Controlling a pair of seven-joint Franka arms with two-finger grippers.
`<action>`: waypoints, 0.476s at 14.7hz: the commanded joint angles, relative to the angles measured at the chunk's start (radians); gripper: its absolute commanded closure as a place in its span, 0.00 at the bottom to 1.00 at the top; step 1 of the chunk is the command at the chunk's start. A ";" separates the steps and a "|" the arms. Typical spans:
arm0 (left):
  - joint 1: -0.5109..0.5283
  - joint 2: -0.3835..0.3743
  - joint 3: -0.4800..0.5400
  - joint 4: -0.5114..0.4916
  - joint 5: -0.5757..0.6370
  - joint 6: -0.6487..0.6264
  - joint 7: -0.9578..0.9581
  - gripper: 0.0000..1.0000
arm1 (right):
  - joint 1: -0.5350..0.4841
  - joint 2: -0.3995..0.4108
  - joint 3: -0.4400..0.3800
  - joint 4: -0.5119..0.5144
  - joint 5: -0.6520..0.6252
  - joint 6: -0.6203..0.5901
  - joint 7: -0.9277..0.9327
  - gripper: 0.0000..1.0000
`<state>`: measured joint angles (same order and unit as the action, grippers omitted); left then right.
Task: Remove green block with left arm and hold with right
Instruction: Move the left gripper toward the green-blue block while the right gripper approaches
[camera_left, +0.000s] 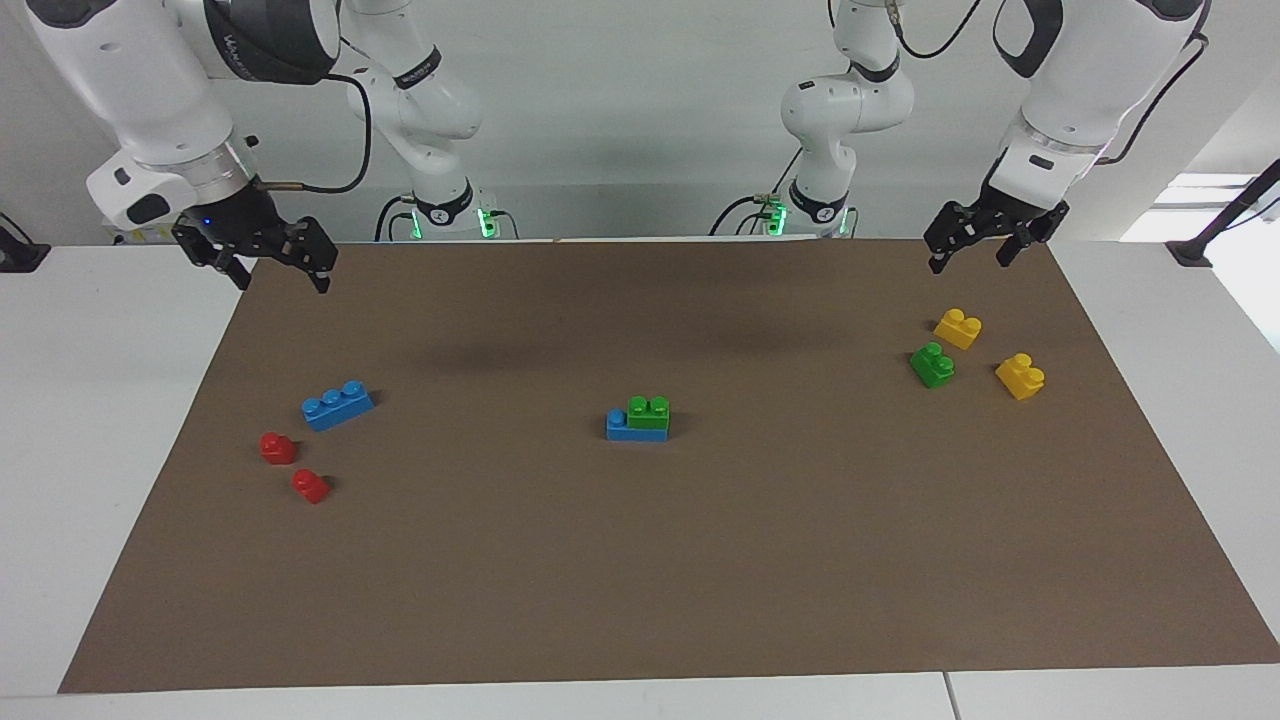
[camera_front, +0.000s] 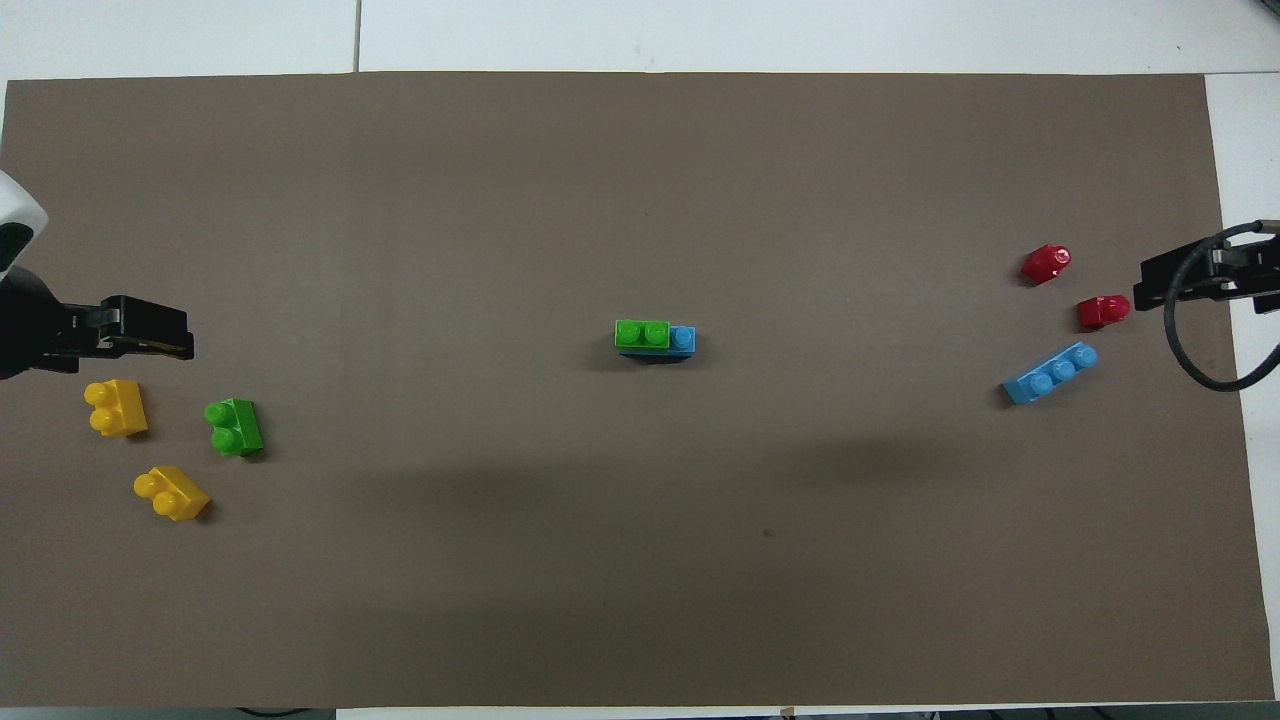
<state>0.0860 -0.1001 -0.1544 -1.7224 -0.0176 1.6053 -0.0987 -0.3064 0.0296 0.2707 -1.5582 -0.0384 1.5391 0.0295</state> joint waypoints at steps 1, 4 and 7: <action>0.003 -0.027 0.004 -0.026 -0.013 -0.002 -0.001 0.00 | -0.003 -0.031 0.004 -0.037 -0.002 0.013 0.006 0.00; 0.006 -0.027 0.004 -0.026 -0.013 -0.004 -0.001 0.00 | -0.003 -0.030 0.004 -0.030 -0.003 0.013 -0.009 0.00; 0.003 -0.029 0.004 -0.028 -0.013 -0.004 -0.004 0.00 | -0.005 -0.028 0.004 -0.032 0.000 0.046 -0.003 0.00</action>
<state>0.0869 -0.1001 -0.1523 -1.7224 -0.0176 1.6051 -0.0992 -0.3064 0.0254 0.2707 -1.5600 -0.0384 1.5589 0.0298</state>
